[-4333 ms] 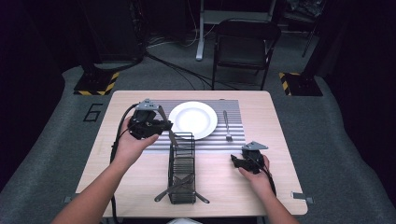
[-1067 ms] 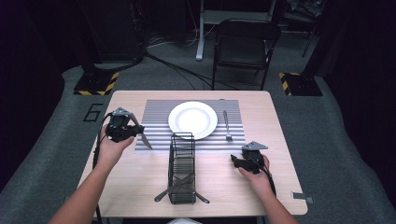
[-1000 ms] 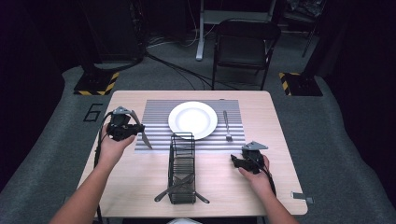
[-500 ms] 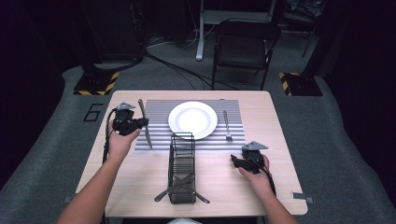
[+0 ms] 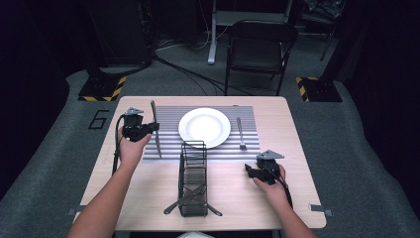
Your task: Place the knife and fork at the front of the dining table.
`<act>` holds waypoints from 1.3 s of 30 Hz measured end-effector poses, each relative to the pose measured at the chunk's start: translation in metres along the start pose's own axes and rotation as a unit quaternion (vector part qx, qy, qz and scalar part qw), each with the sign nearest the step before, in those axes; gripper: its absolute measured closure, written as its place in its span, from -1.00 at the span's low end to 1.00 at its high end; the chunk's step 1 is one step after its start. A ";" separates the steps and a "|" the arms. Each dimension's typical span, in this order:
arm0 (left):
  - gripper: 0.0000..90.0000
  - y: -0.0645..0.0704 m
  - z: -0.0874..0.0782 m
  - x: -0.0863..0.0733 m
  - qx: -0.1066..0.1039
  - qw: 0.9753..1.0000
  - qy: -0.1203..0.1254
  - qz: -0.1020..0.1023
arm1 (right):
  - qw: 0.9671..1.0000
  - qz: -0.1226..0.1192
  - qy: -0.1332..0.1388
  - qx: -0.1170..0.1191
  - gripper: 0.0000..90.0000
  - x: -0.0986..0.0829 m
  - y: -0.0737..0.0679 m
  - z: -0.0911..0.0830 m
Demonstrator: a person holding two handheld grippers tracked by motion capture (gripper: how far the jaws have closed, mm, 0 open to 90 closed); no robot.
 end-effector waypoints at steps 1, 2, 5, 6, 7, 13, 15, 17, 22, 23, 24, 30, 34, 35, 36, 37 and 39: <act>0.83 0.000 0.000 0.000 0.000 1.000 0.000 0.000 | 1.000 0.000 0.000 0.000 -0.11 0.000 0.000 0.000; 0.83 0.000 0.001 0.001 0.001 1.000 0.004 -0.003 | 1.000 -0.001 0.000 -0.001 -0.11 0.000 0.000 0.000; 0.83 -0.002 0.005 0.002 0.002 1.000 0.010 -0.010 | 1.000 -0.001 0.000 -0.001 -0.11 0.000 0.000 0.000; 0.83 -0.003 0.006 0.002 0.003 1.000 0.010 -0.012 | 1.000 -0.001 0.000 -0.001 -0.11 0.000 0.000 0.000; 0.83 -0.004 0.008 0.002 0.003 1.000 0.011 -0.017 | 1.000 -0.001 0.000 -0.001 -0.11 0.000 0.000 0.000; 0.83 -0.007 0.017 0.004 0.006 0.999 0.016 -0.033 | 1.000 -0.001 0.000 -0.001 -0.11 0.000 0.000 0.000; 0.83 -0.008 0.019 0.004 0.007 0.999 0.014 -0.040 | 1.000 0.001 -0.001 -0.001 -0.11 0.000 0.000 0.000; 0.83 -0.010 0.023 0.005 0.014 0.999 0.014 -0.040 | 1.000 0.000 0.000 -0.001 -0.11 0.000 0.000 0.000; 0.84 -0.012 0.034 0.011 0.021 0.998 0.017 -0.060 | 1.000 0.000 0.000 -0.001 -0.11 0.000 0.000 0.000; 0.84 -0.012 0.034 0.011 0.021 0.998 0.017 -0.060 | 1.000 0.000 0.000 -0.001 -0.11 0.000 0.000 0.000; 0.84 -0.013 0.035 0.011 0.024 0.998 0.013 -0.056 | 1.000 -0.001 0.000 -0.001 -0.11 0.000 0.000 0.000; 0.84 -0.015 0.052 0.011 0.044 0.997 0.020 -0.067 | 1.000 0.001 -0.001 0.000 -0.11 0.000 0.000 0.000; 0.84 -0.018 0.061 0.009 0.054 0.996 0.018 -0.073 | 1.000 0.001 -0.001 0.000 -0.11 0.000 0.000 0.000; 0.84 -0.019 0.064 0.008 0.057 0.995 0.017 -0.075 | 1.000 0.002 -0.001 0.000 -0.11 0.000 0.000 0.000; 0.84 -0.021 0.068 0.007 0.057 0.995 0.018 -0.085 | 1.000 0.001 -0.001 0.000 -0.11 0.000 0.000 0.000; 0.84 -0.021 0.068 0.007 0.057 0.995 0.018 -0.085 | 1.000 0.001 -0.001 0.000 -0.11 0.000 0.000 0.000; 0.84 -0.023 0.074 0.006 0.056 0.993 0.017 -0.101 | 1.000 0.001 -0.001 0.000 -0.11 0.000 0.000 0.000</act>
Point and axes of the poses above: each handheld gripper's, and its own axes: z roughly forward along the jaws, x roughly out of its top, y roughly to its right, the point moved 6 cm from there along z, roughly forward along the jaws, and after that the axes turned 6 degrees about -y, right-handed, at the moved point
